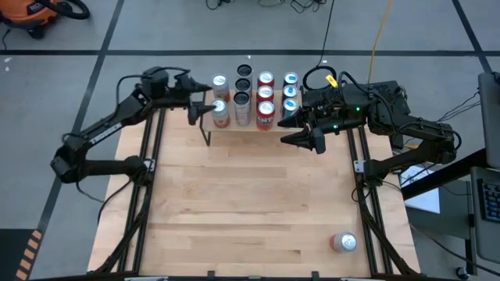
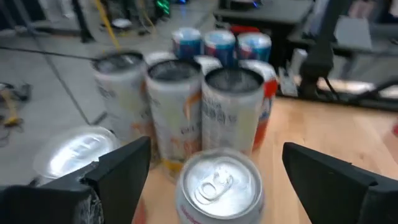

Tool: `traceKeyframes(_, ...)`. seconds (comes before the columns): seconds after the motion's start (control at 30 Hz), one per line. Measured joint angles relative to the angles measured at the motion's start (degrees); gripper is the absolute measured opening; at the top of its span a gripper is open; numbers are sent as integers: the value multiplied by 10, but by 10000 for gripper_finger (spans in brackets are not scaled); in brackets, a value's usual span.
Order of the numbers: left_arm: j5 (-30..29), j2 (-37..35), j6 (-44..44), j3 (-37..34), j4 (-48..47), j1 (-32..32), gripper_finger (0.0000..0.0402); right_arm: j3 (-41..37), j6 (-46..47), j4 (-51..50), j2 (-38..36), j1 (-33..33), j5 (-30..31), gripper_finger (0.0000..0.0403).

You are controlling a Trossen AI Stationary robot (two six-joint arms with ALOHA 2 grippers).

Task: Place canned beverage on shelf
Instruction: Put the top pink and white soda can aligned with the other pink and white soda can on the shelf

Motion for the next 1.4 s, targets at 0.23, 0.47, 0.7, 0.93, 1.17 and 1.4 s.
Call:
traceKeyframes(0.23, -63, -93, -72, 3, -70, -49, 361, 0, -2, -2, 0, 0, 11, 357)
traceKeyframes(0.47, -154, -156, -165, 3, -124, -189, 316, 0, -2, -7, 0, 0, 30, 357)
traceKeyframes(0.7, -240, -137, -216, 3, -175, -333, 259, 0, -2, -7, 0, 0, 30, 357)
traceKeyframes(0.93, -373, -73, -255, 3, -198, -365, 233, 0, -2, -7, 0, 0, 29, 357)
traceKeyframes(1.17, -394, 8, -232, 3, -197, -363, 232, 0, -2, -7, 0, 0, 30, 357)
traceKeyframes(1.4, -476, 63, -226, 3, -163, -363, 201, 0, 10, -6, 0, 0, 30, 357)
